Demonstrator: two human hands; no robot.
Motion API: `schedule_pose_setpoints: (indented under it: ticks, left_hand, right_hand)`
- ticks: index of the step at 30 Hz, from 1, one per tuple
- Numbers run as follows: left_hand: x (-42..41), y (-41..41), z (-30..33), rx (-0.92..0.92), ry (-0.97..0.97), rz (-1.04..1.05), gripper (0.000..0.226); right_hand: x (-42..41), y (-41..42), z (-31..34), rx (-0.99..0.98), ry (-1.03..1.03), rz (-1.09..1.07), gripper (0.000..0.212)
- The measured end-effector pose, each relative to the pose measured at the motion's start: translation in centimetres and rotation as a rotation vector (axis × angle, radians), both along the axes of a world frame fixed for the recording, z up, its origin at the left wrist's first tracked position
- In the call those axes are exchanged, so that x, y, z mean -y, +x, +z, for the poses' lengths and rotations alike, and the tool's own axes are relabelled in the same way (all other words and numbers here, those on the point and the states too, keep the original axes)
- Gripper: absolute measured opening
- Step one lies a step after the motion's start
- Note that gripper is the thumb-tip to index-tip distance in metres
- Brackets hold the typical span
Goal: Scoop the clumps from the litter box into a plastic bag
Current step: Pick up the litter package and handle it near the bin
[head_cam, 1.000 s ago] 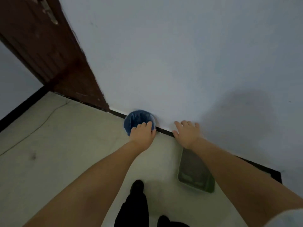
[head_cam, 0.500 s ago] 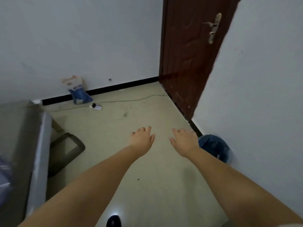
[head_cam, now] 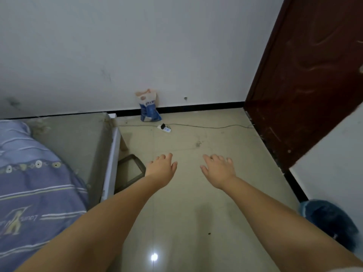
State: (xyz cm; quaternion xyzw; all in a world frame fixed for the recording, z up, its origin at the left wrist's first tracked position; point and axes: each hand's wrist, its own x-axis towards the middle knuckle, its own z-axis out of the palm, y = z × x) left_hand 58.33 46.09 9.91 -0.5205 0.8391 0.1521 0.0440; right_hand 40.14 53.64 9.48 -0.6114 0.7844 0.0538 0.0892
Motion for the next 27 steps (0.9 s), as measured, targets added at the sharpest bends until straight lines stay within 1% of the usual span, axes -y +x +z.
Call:
schedule_pose_setpoints:
  ticks: [4, 9, 15, 20, 23, 27]
  left_hand:
    - [4.2, 0.2, -0.3, -0.042, 0.014, 0.033, 0.041]
    - [10.7, -1.9, -1.2, -0.032, 0.029, 0.051, 0.042]
    - [22.5, -7.1, -1.2, -0.087, 0.012, 0.147, 0.04]
    - [31.1, -10.0, -0.9, -0.127, 0.053, 0.235, 0.039]
    - [35.9, -9.8, -1.5, -0.115, 0.086, 0.278, 0.04]
    - [44.0, -7.6, -3.5, -0.115, 0.115, 0.371, 0.04]
  right_hand:
    - [5.5, -0.1, 0.3, -0.023, 0.013, 0.028, 0.048]
    - [13.0, -2.5, -0.5, -0.031, 0.019, 0.044, 0.045]
    - [25.2, -8.4, -0.6, -0.016, 0.04, 0.08, 0.046]
    - [36.6, -12.0, 0.6, -0.055, 0.072, 0.183, 0.045]
    - [43.2, -11.7, -0.1, -0.053, 0.112, 0.234, 0.044]
    - [52.3, -8.7, -2.4, -0.004, 0.152, 0.315, 0.045]
